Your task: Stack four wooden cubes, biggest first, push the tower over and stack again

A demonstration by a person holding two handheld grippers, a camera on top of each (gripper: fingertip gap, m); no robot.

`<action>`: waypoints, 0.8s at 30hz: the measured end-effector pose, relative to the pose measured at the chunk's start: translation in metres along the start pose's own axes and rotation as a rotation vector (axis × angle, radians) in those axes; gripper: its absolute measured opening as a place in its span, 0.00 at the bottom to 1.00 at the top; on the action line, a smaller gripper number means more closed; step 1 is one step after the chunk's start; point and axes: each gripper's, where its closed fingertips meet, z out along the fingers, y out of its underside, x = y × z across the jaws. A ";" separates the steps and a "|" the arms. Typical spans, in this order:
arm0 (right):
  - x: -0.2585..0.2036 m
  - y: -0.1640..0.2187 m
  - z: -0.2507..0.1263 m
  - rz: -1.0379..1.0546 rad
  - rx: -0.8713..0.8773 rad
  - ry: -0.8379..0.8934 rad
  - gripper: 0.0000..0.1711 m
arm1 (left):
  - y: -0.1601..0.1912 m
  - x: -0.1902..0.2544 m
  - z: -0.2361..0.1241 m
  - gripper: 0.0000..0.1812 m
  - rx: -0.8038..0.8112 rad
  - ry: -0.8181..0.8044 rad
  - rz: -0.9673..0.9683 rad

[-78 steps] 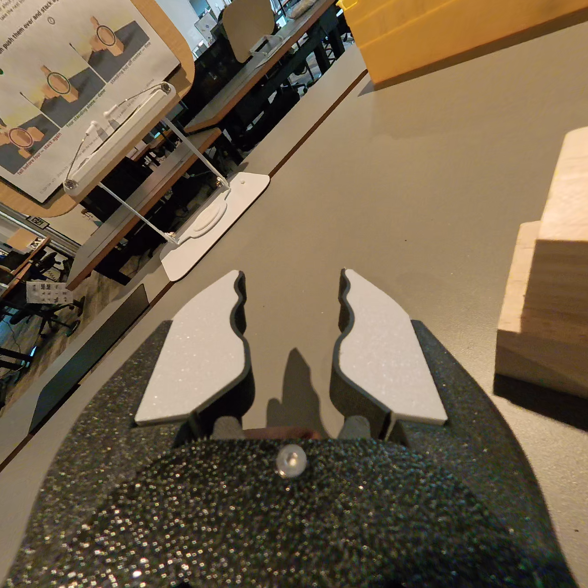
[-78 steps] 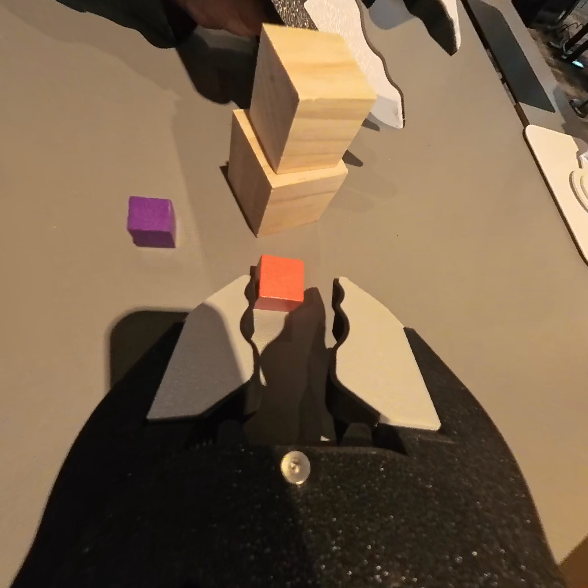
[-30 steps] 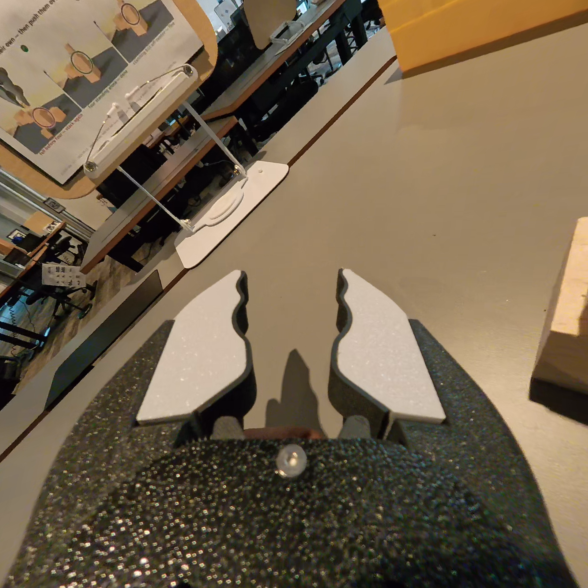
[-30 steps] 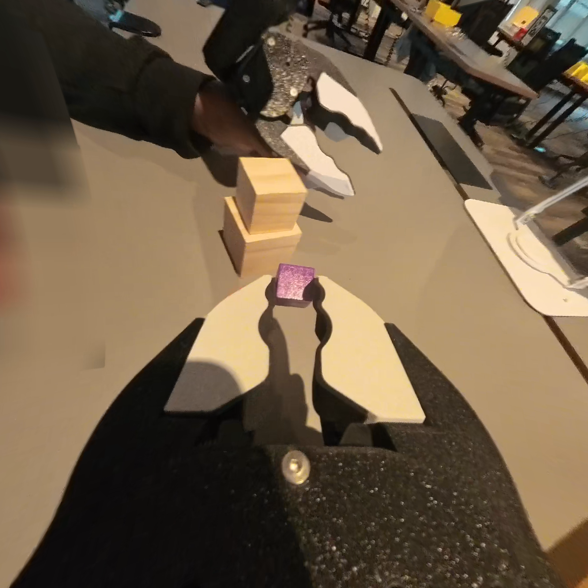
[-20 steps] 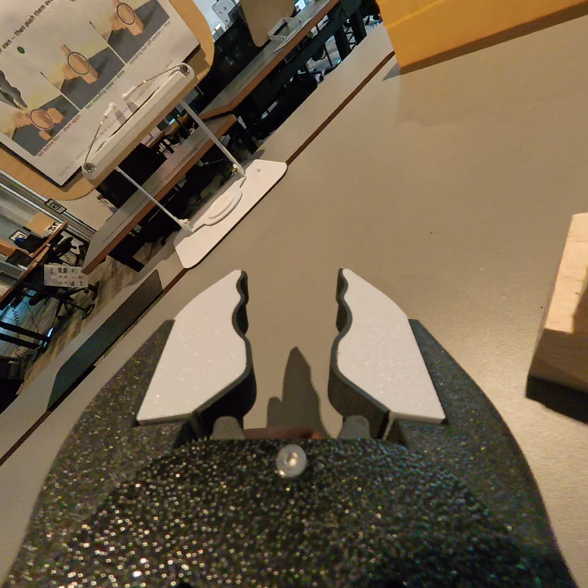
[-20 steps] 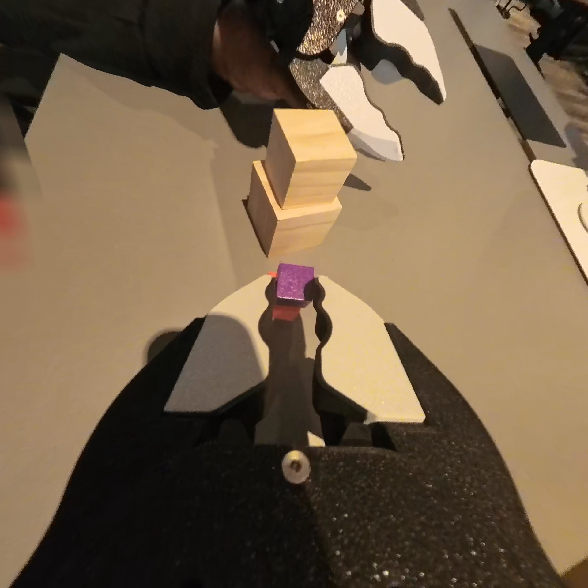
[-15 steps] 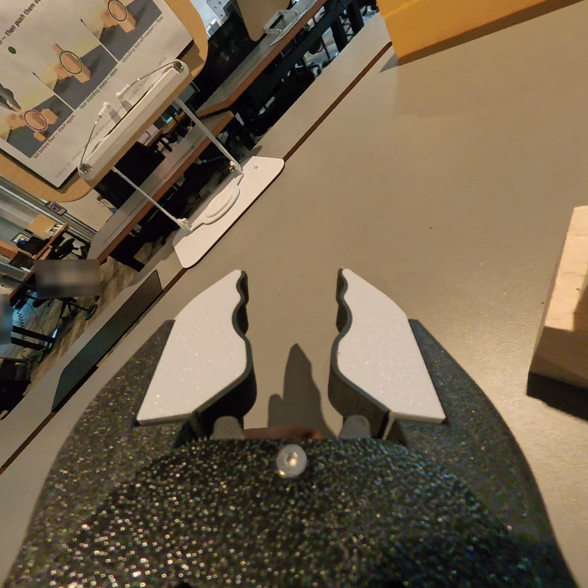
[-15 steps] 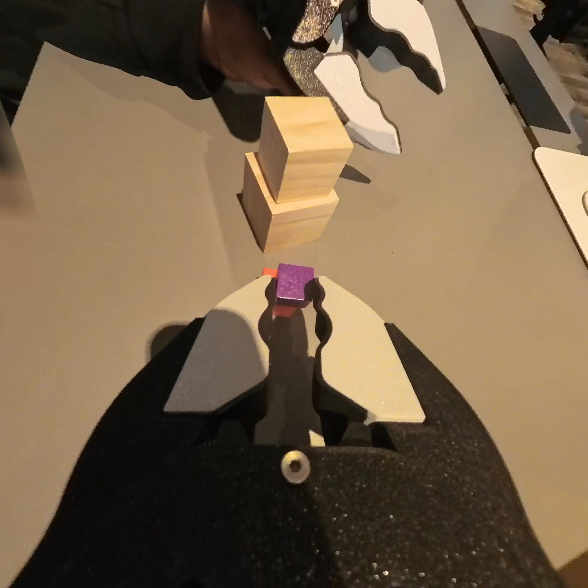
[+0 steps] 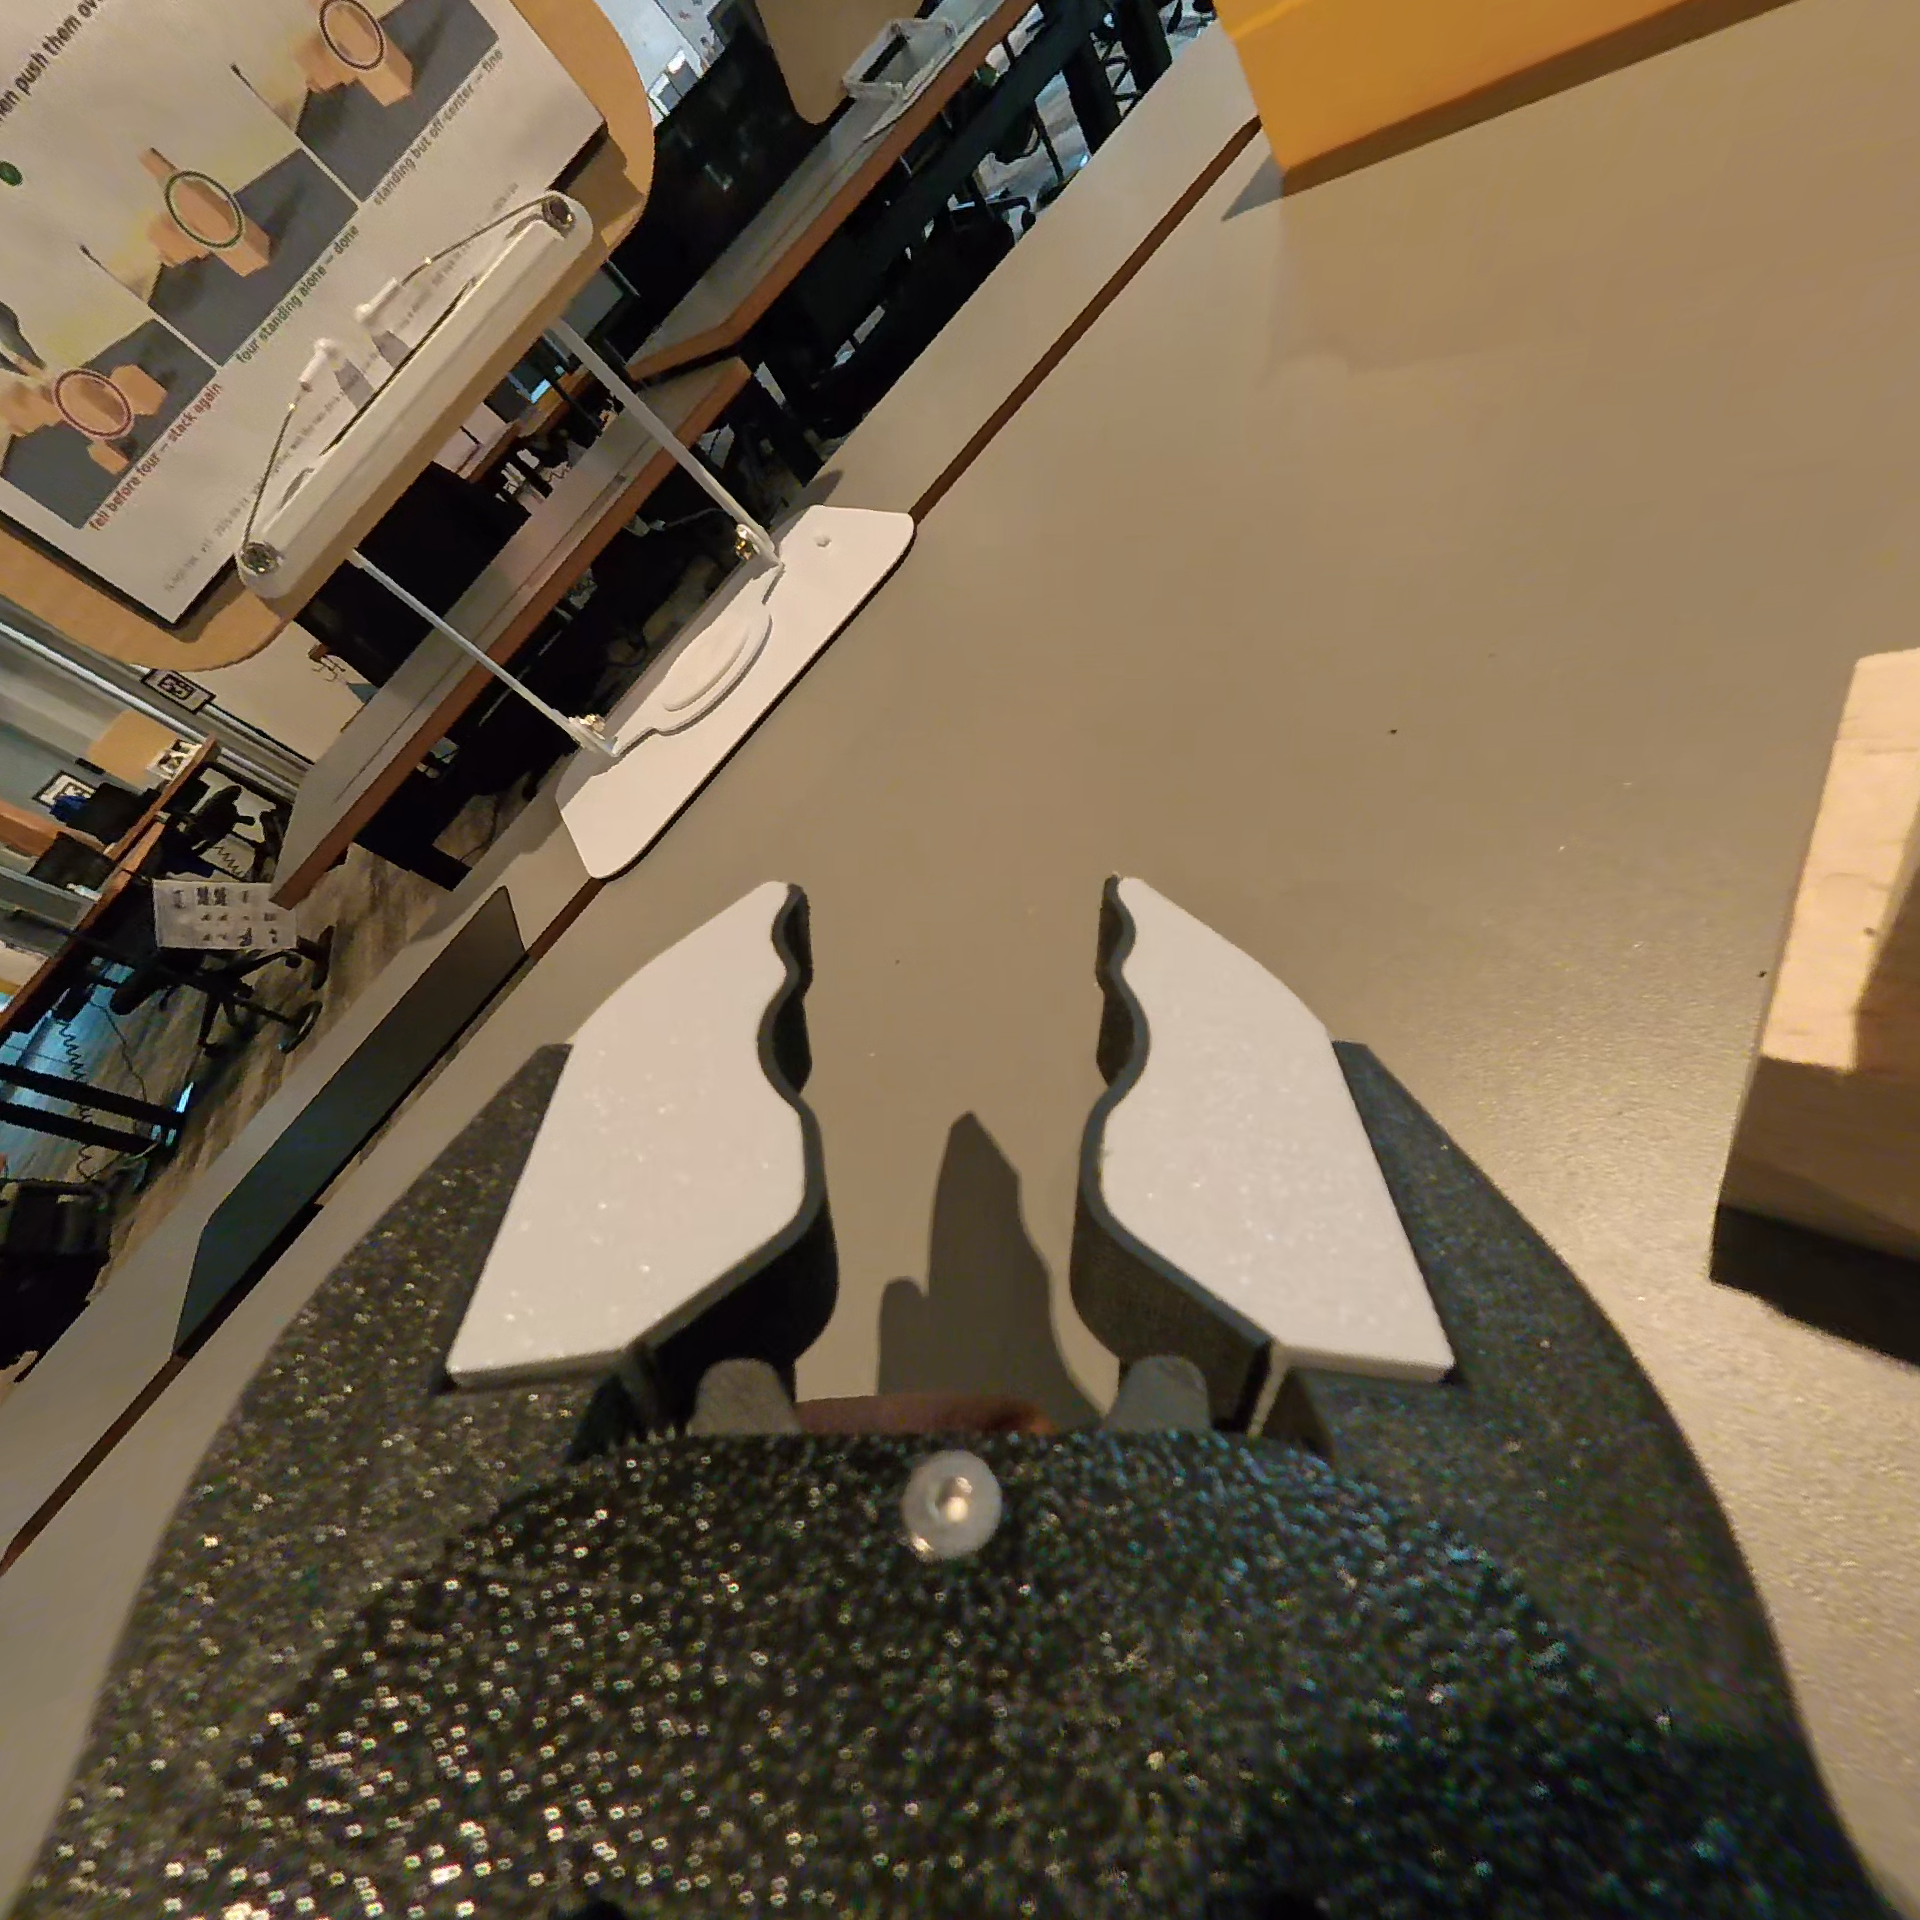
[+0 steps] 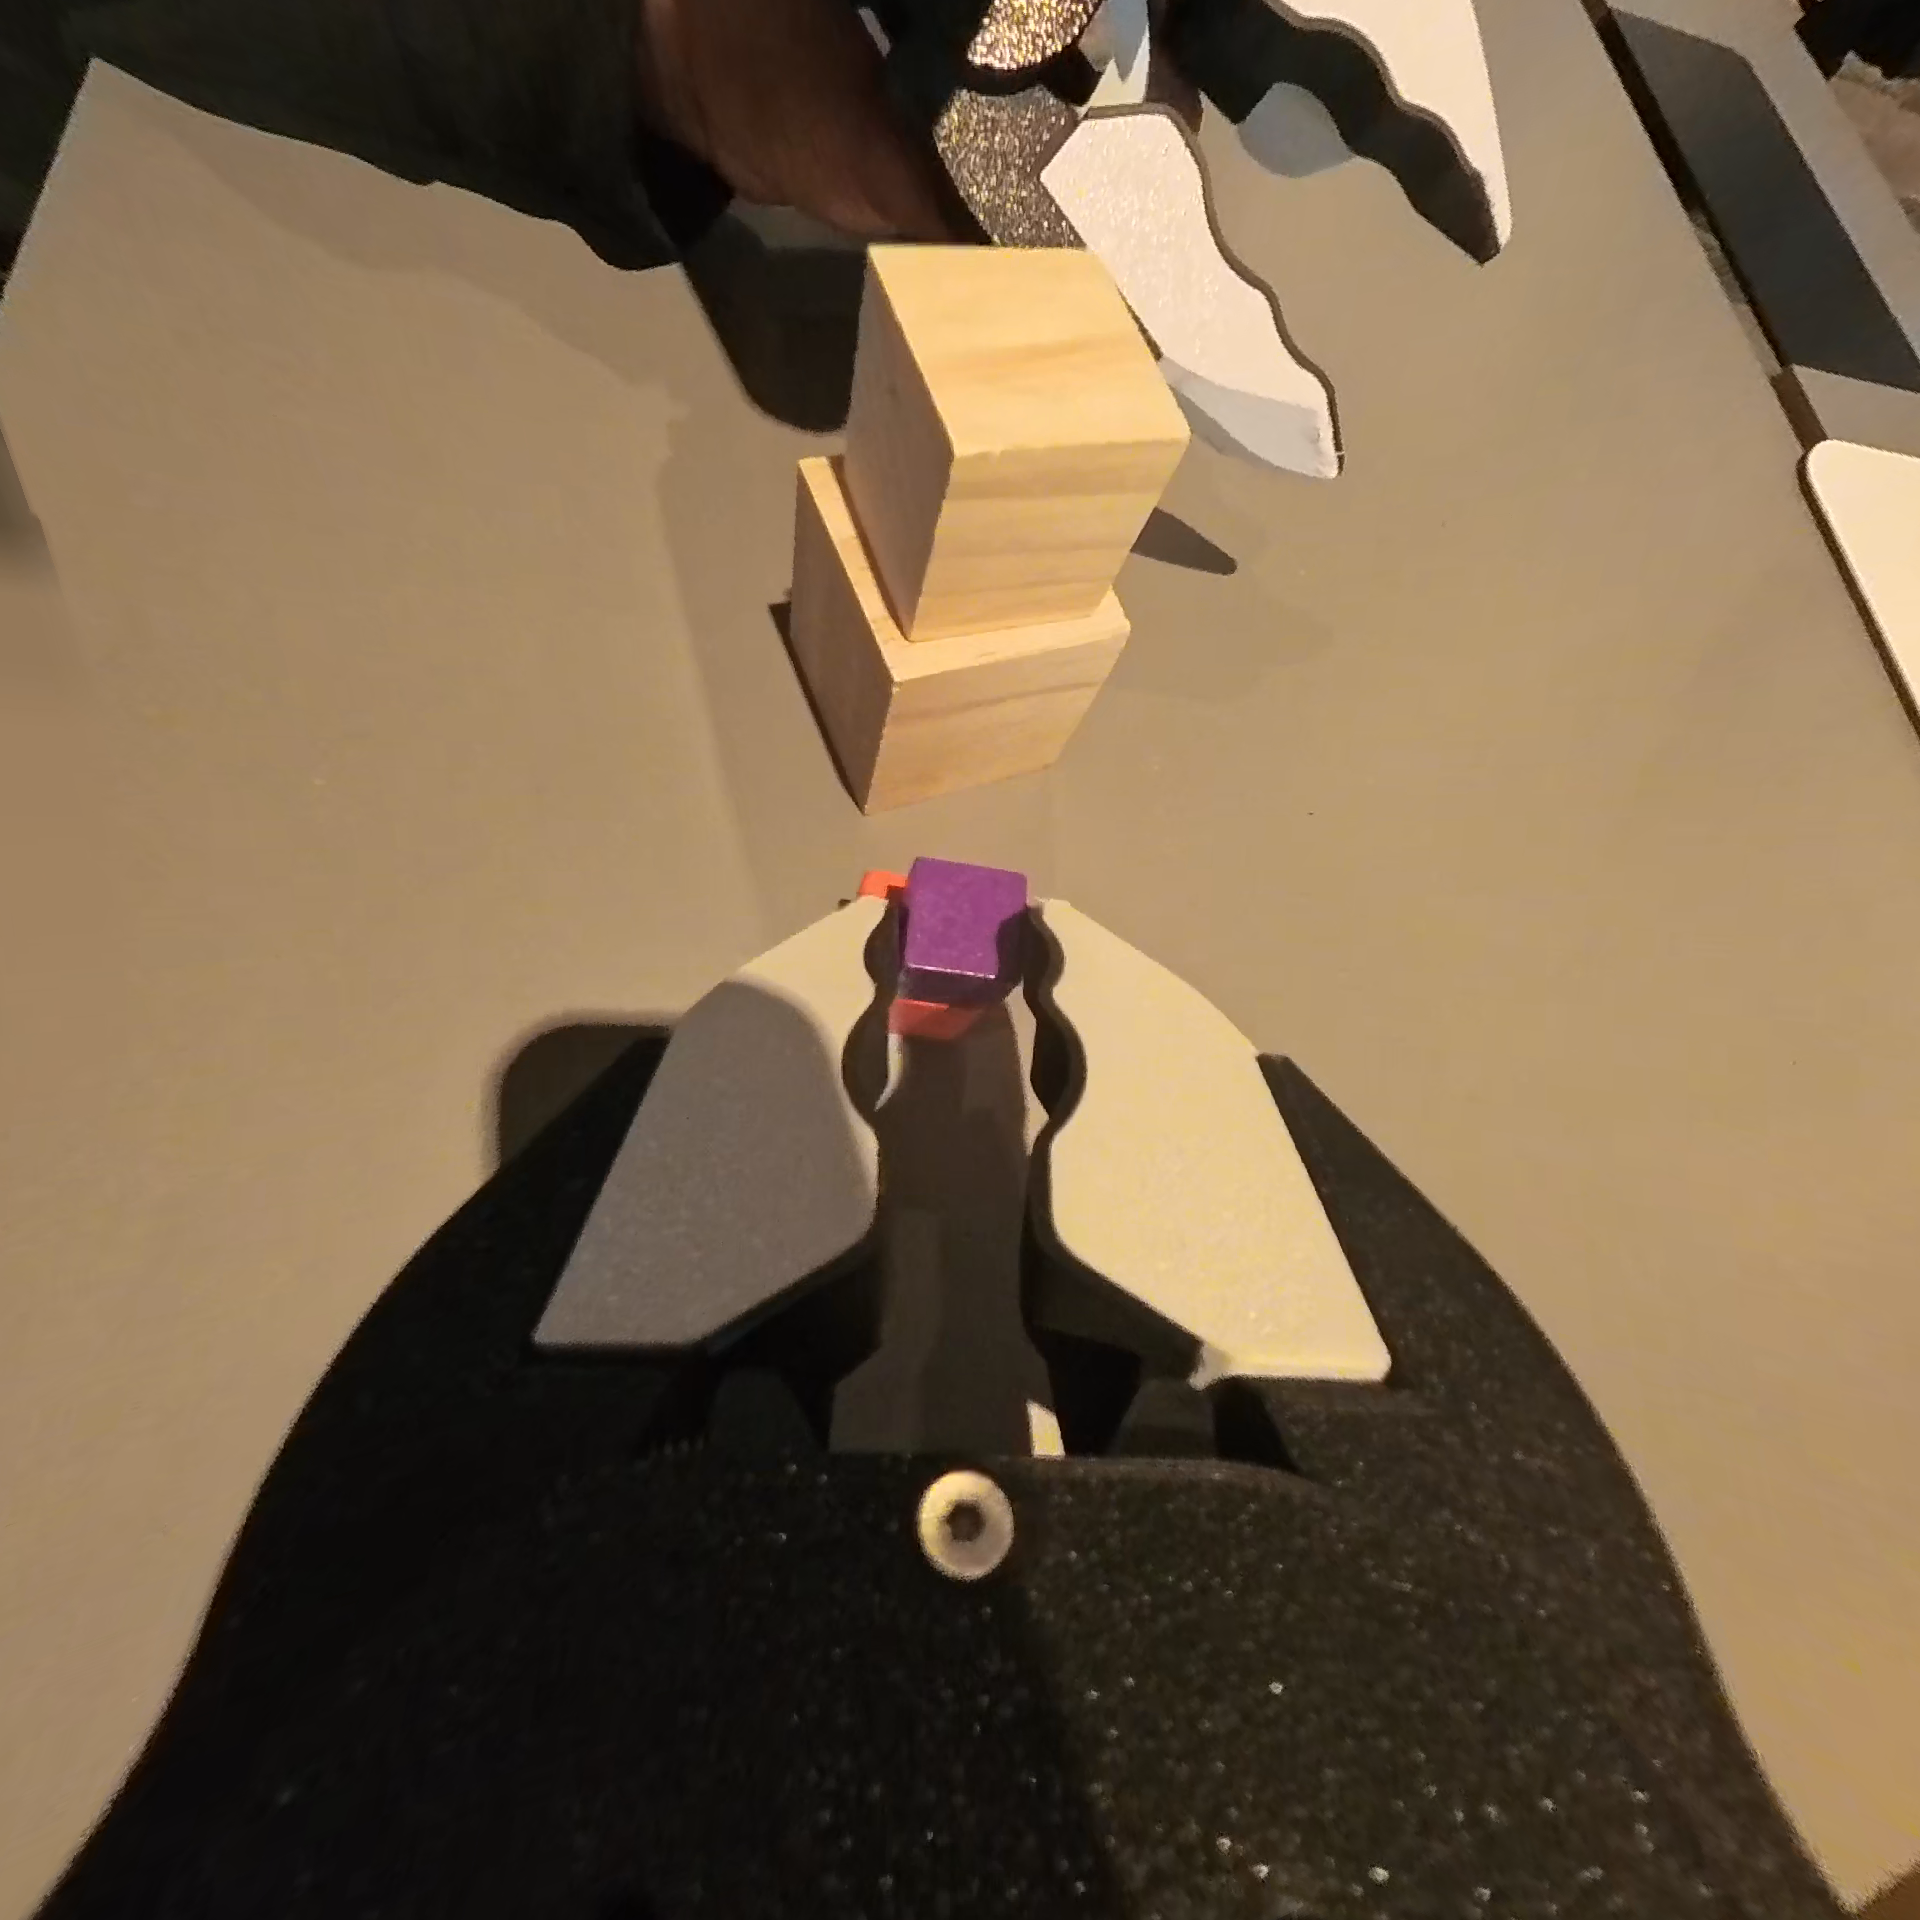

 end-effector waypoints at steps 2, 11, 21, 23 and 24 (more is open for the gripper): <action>0.000 0.000 0.000 0.001 0.001 0.001 0.13 | 0.000 0.000 0.000 0.29 -0.002 0.001 0.003; -0.001 0.004 0.002 0.008 -0.001 -0.012 0.14 | 0.000 0.000 0.000 0.29 -0.003 0.001 0.003; -0.001 0.002 0.001 0.007 0.013 -0.013 0.13 | 0.001 0.000 0.001 0.29 -0.007 -0.001 0.006; -0.001 0.000 0.000 0.004 0.026 -0.007 0.13 | 0.001 0.000 0.001 0.29 -0.006 -0.001 0.006; 0.000 -0.002 -0.001 0.001 0.034 -0.004 0.13 | 0.001 0.000 0.001 0.29 -0.006 -0.002 0.006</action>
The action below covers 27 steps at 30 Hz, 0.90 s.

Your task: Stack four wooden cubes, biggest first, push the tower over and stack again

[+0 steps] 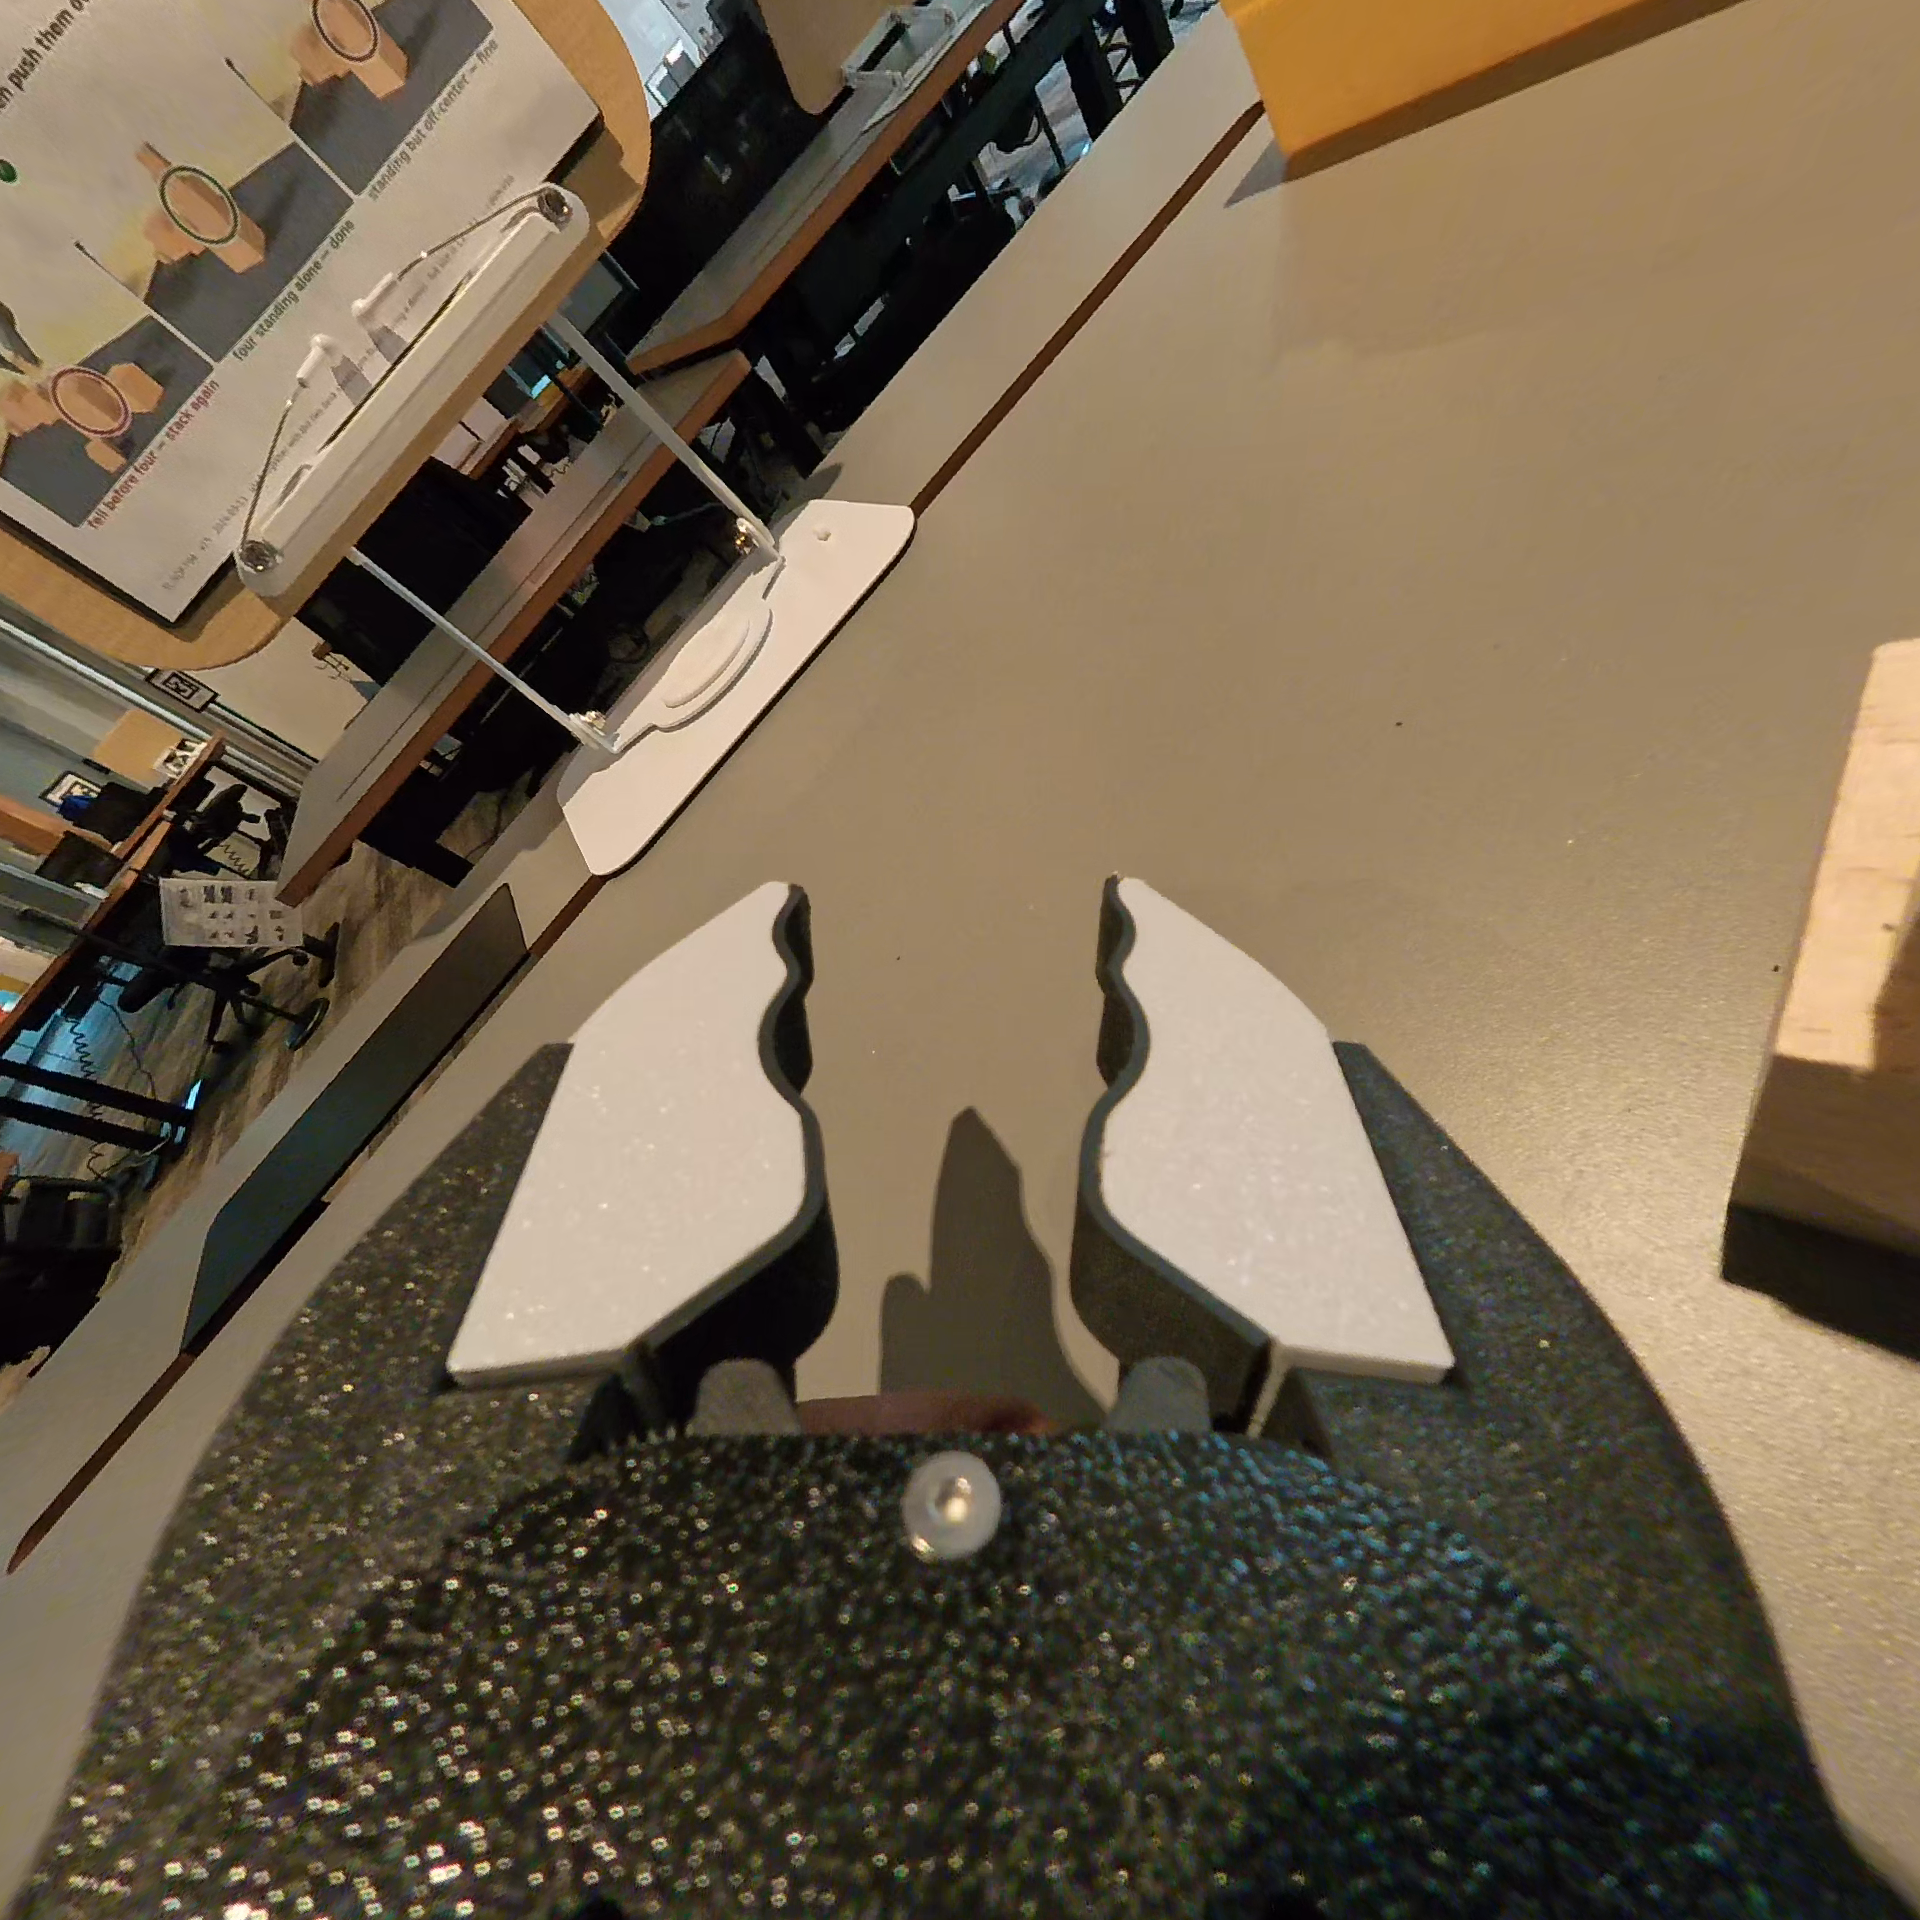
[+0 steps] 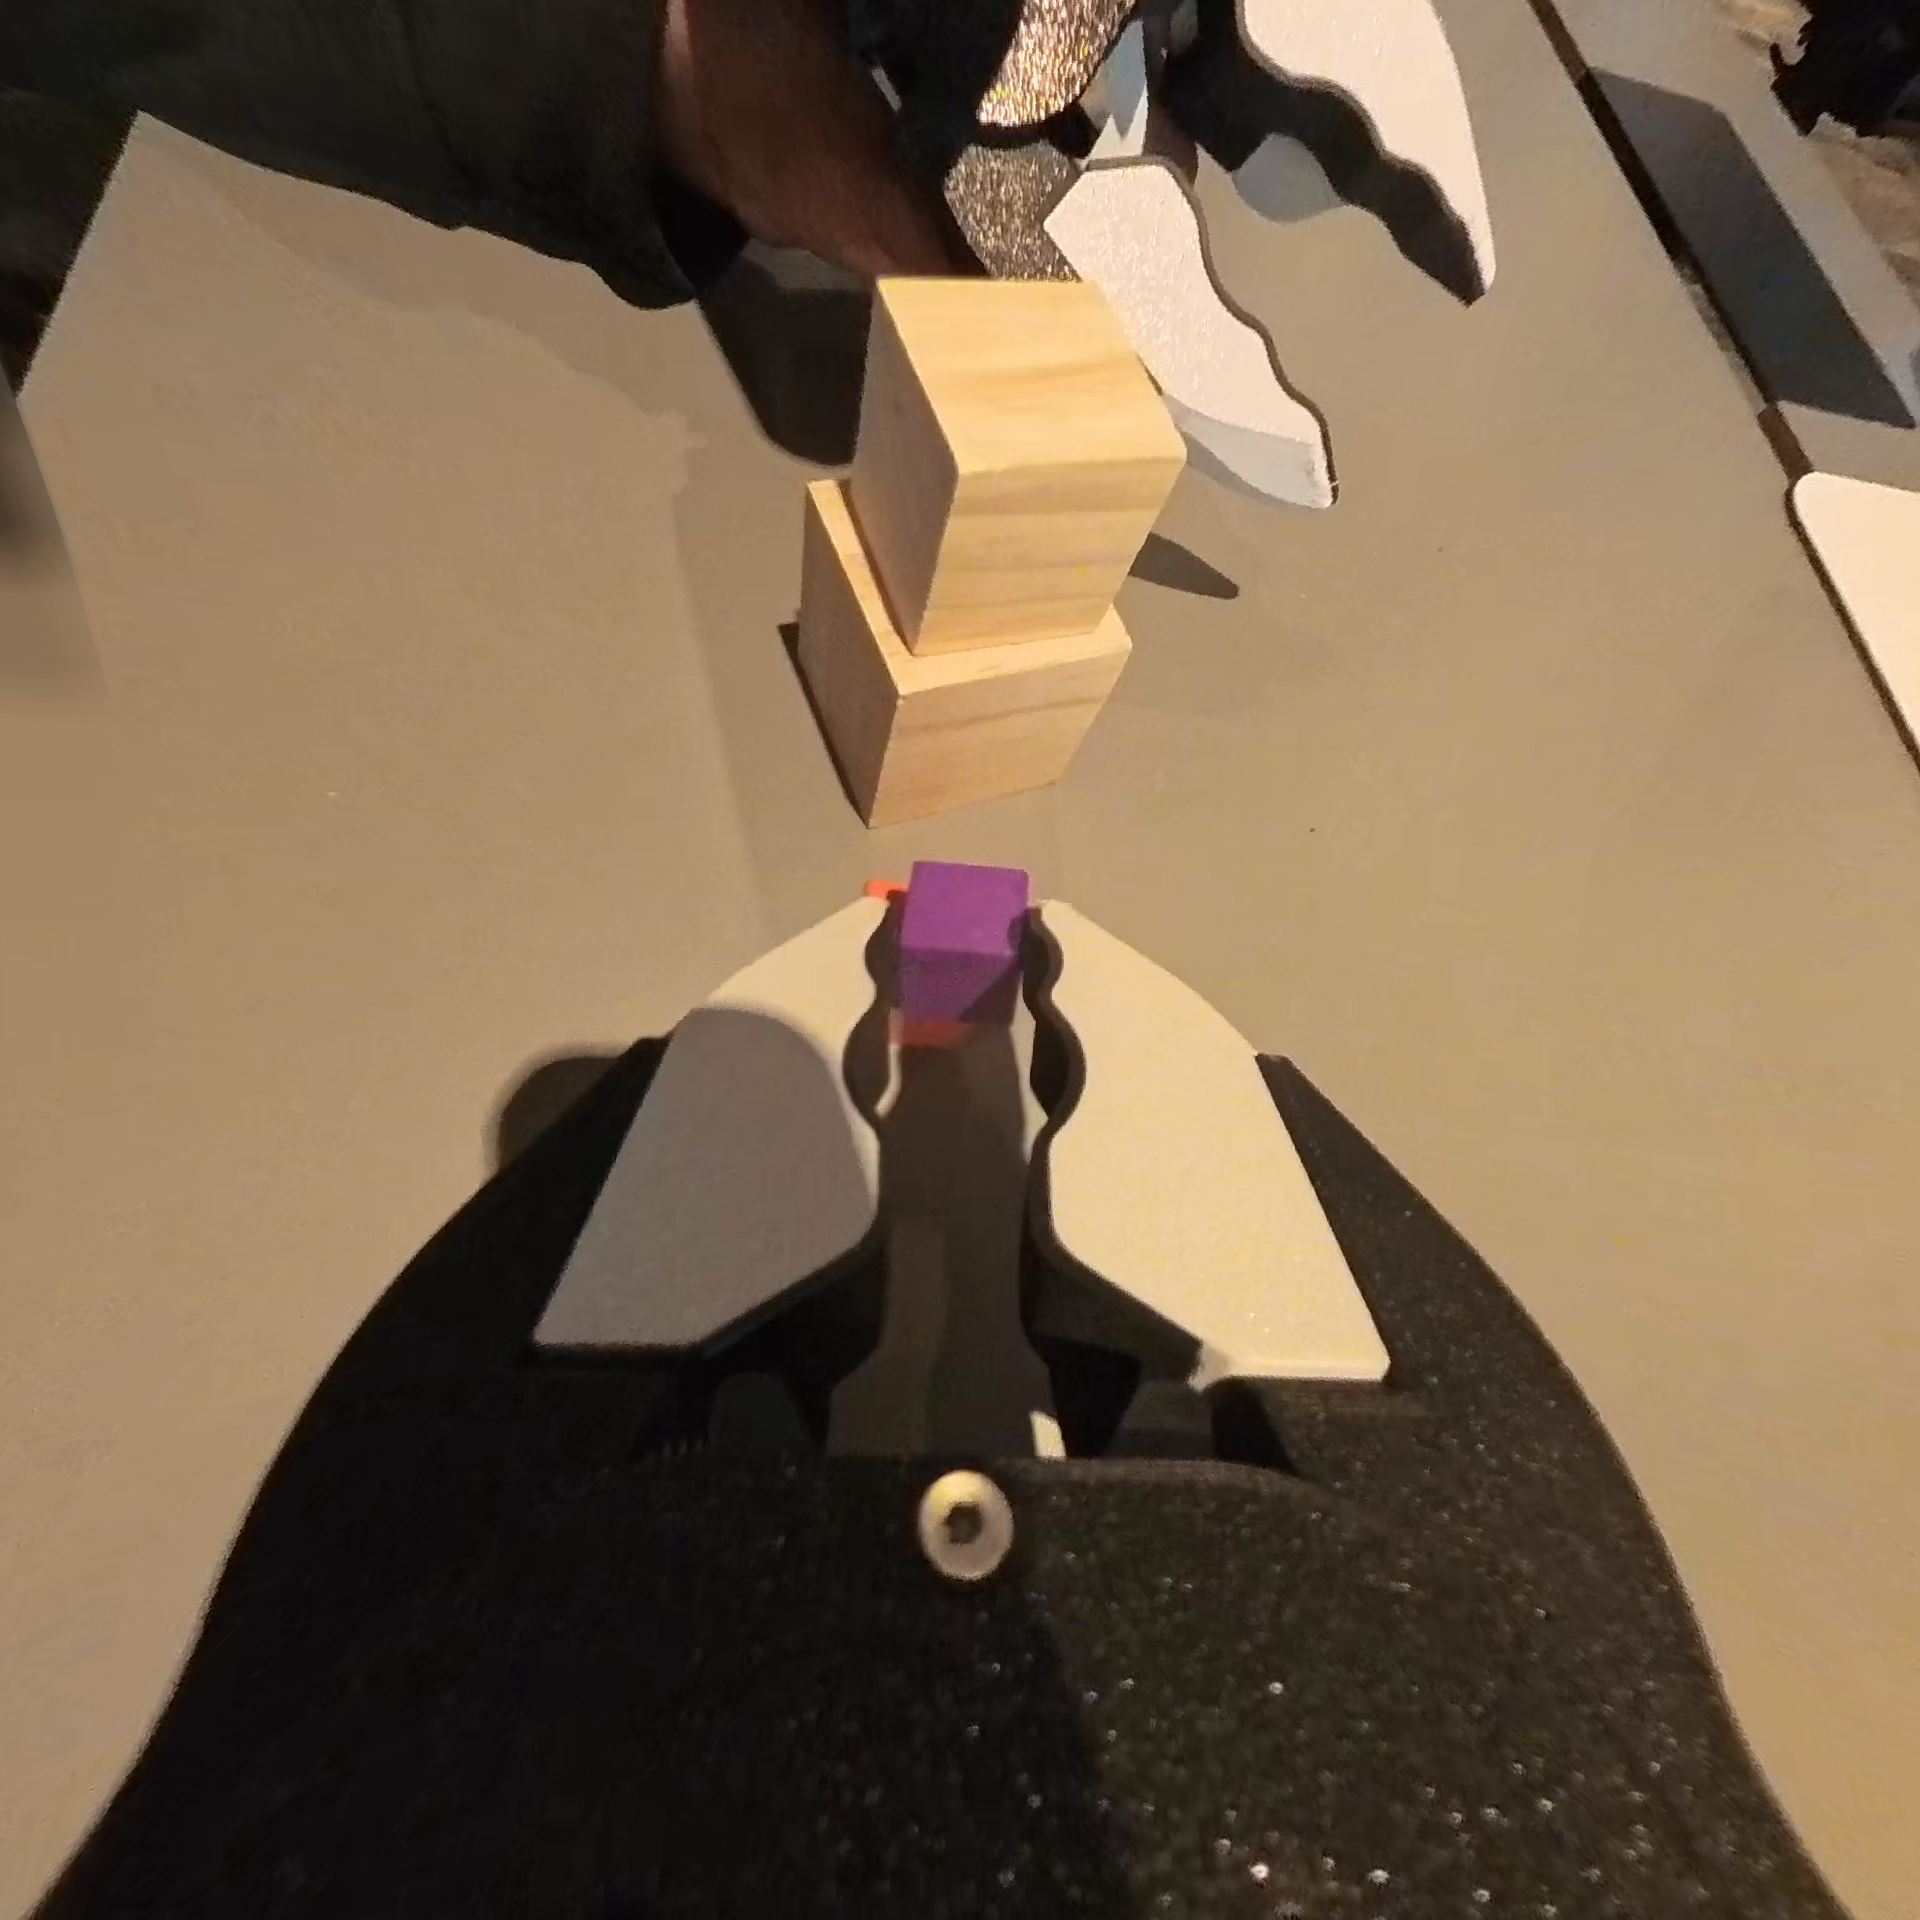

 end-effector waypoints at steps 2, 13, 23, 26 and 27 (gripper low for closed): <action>0.000 -0.002 -0.001 -0.002 0.007 0.000 0.13 | 0.000 0.000 0.000 0.29 0.000 0.000 -0.001; -0.004 0.004 0.004 -0.003 -0.007 -0.019 0.13 | 0.000 0.000 0.000 0.29 -0.001 0.001 0.000; -0.006 0.004 0.005 -0.015 -0.003 -0.028 0.14 | 0.000 0.000 0.000 0.29 -0.001 0.002 0.003; -0.006 0.004 0.005 -0.009 0.003 -0.031 0.18 | 0.001 0.001 0.000 0.29 -0.003 0.005 0.005; -0.006 0.004 0.004 -0.006 0.005 -0.033 0.21 | 0.000 0.001 0.000 0.29 -0.003 0.006 0.006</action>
